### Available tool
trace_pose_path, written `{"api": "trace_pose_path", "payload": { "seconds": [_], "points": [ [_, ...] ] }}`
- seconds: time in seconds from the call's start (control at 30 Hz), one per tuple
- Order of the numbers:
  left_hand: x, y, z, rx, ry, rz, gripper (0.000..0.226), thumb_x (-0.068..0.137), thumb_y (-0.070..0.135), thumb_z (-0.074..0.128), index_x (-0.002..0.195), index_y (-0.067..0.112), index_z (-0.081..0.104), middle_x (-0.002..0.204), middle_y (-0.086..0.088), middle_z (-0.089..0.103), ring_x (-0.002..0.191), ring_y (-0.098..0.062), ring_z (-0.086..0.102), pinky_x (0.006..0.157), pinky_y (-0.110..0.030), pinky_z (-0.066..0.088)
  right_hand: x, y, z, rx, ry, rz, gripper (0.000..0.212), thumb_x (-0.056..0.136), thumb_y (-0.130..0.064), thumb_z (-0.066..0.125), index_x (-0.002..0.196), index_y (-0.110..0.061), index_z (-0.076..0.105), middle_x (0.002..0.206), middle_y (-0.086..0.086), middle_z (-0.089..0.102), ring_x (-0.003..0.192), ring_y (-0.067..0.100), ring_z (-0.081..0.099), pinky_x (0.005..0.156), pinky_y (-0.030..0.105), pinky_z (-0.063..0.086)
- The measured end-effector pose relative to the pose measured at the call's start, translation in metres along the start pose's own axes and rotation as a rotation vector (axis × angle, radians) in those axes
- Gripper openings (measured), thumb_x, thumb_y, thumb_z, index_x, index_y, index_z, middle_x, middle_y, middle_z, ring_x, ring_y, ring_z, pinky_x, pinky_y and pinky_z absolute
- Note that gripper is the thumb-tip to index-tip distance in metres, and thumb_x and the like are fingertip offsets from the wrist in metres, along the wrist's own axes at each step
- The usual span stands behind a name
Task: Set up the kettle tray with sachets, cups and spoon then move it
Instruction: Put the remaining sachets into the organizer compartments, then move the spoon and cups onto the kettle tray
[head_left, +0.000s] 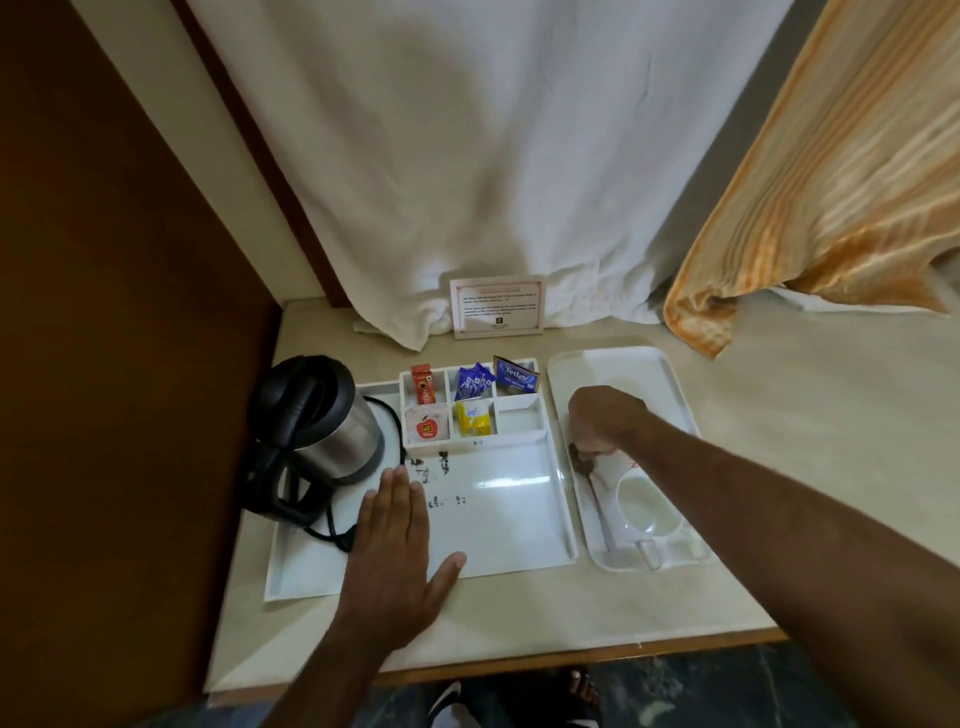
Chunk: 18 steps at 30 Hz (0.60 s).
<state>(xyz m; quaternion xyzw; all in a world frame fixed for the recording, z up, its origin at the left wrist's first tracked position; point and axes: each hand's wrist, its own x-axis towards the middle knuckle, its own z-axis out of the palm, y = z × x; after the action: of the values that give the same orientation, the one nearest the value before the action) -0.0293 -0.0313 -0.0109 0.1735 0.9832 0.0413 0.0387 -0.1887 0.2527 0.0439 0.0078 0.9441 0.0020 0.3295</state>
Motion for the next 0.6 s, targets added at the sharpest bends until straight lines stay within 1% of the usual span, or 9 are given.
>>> {"api": "trace_pose_path", "payload": {
  "seconds": [0.07, 0.13, 0.2, 0.23, 0.33, 0.4, 0.43, 0.5, 0.6],
  "points": [
    [-0.007, -0.011, 0.001, 0.032, -0.017, -0.041, 0.090, 0.098, 0.064, 0.012, 0.150, -0.008, 0.022, 0.160, -0.030, 0.013, 0.151, -0.042, 0.011, 0.118, -0.053, 0.013, 0.002, -0.001, 0.000, -0.029, -0.013, -0.019, 0.015, 0.054, -0.010, 0.067, 0.057, -0.013, 0.053, 0.059, 0.001, 0.056, 0.052, 0.020, 0.053, 0.046, 0.022, 0.039],
    [-0.009, -0.019, 0.005, 0.069, -0.044, -0.020, 0.090, 0.098, 0.064, 0.011, 0.150, -0.008, 0.024, 0.159, -0.031, 0.016, 0.150, -0.042, 0.015, 0.117, -0.053, 0.016, 0.002, 0.001, -0.001, -0.028, -0.046, -0.022, 0.017, 0.064, -0.012, 0.068, 0.054, -0.014, 0.054, 0.056, 0.002, 0.057, 0.054, 0.023, 0.057, 0.051, 0.025, 0.044],
    [-0.006, -0.021, 0.008, 0.090, -0.062, 0.009, 0.089, 0.097, 0.064, 0.013, 0.150, -0.008, 0.026, 0.159, -0.030, 0.019, 0.149, -0.042, 0.017, 0.117, -0.054, 0.017, 0.000, 0.006, -0.004, 0.021, -0.104, -0.015, 0.018, 0.075, -0.013, 0.065, 0.057, -0.010, 0.062, 0.047, 0.000, 0.058, 0.047, 0.019, 0.057, 0.050, 0.023, 0.046],
    [-0.005, -0.022, 0.009, 0.098, -0.071, 0.015, 0.089, 0.097, 0.063, 0.013, 0.149, -0.007, 0.028, 0.159, -0.030, 0.021, 0.149, -0.042, 0.018, 0.117, -0.054, 0.017, -0.002, 0.007, -0.008, 0.058, -0.126, 0.003, 0.015, 0.077, -0.011, 0.064, 0.064, -0.006, 0.068, 0.049, 0.002, 0.061, 0.045, 0.019, 0.057, 0.050, 0.023, 0.047],
    [-0.003, -0.022, 0.014, 0.120, -0.087, 0.023, 0.087, 0.097, 0.063, 0.021, 0.147, -0.006, 0.032, 0.157, -0.029, 0.027, 0.149, -0.040, 0.023, 0.117, -0.055, 0.016, -0.014, 0.015, -0.021, 0.218, -0.134, 0.043, 0.014, 0.078, -0.005, 0.067, 0.088, 0.000, 0.075, 0.069, 0.011, 0.067, 0.061, 0.023, 0.062, 0.060, 0.029, 0.051],
    [-0.003, -0.022, 0.017, 0.114, -0.083, 0.026, 0.087, 0.096, 0.063, 0.027, 0.147, -0.007, 0.032, 0.156, -0.030, 0.028, 0.148, -0.040, 0.025, 0.118, -0.056, 0.016, -0.018, 0.020, -0.034, 0.224, -0.097, -0.002, 0.017, 0.081, -0.007, 0.068, 0.096, -0.003, 0.075, 0.083, 0.009, 0.072, 0.075, 0.023, 0.069, 0.067, 0.027, 0.053],
    [-0.002, -0.022, 0.019, 0.110, -0.080, 0.028, 0.088, 0.095, 0.063, 0.028, 0.147, -0.007, 0.032, 0.156, -0.030, 0.028, 0.148, -0.041, 0.025, 0.118, -0.056, 0.016, -0.021, 0.020, -0.043, 0.248, -0.069, -0.011, 0.017, 0.081, -0.007, 0.068, 0.097, -0.005, 0.075, 0.086, 0.007, 0.073, 0.076, 0.020, 0.069, 0.066, 0.024, 0.053],
    [-0.002, -0.024, 0.022, 0.105, -0.069, 0.035, 0.090, 0.094, 0.064, 0.029, 0.147, -0.008, 0.032, 0.156, -0.031, 0.028, 0.147, -0.041, 0.027, 0.119, -0.056, 0.015, -0.024, 0.018, -0.056, 0.377, -0.034, -0.031, 0.016, 0.080, -0.004, 0.068, 0.095, -0.007, 0.074, 0.083, 0.006, 0.073, 0.070, 0.016, 0.066, 0.058, 0.022, 0.051],
    [-0.002, -0.025, 0.024, 0.107, -0.050, 0.044, 0.091, 0.094, 0.065, 0.028, 0.146, -0.010, 0.033, 0.155, -0.032, 0.029, 0.146, -0.042, 0.028, 0.120, -0.056, 0.014, -0.033, 0.000, -0.057, 0.363, 0.007, -0.126, 0.012, 0.075, -0.005, 0.071, 0.082, -0.012, 0.076, 0.079, 0.005, 0.074, 0.072, 0.017, 0.066, 0.055, 0.022, 0.053]
  ]
}}
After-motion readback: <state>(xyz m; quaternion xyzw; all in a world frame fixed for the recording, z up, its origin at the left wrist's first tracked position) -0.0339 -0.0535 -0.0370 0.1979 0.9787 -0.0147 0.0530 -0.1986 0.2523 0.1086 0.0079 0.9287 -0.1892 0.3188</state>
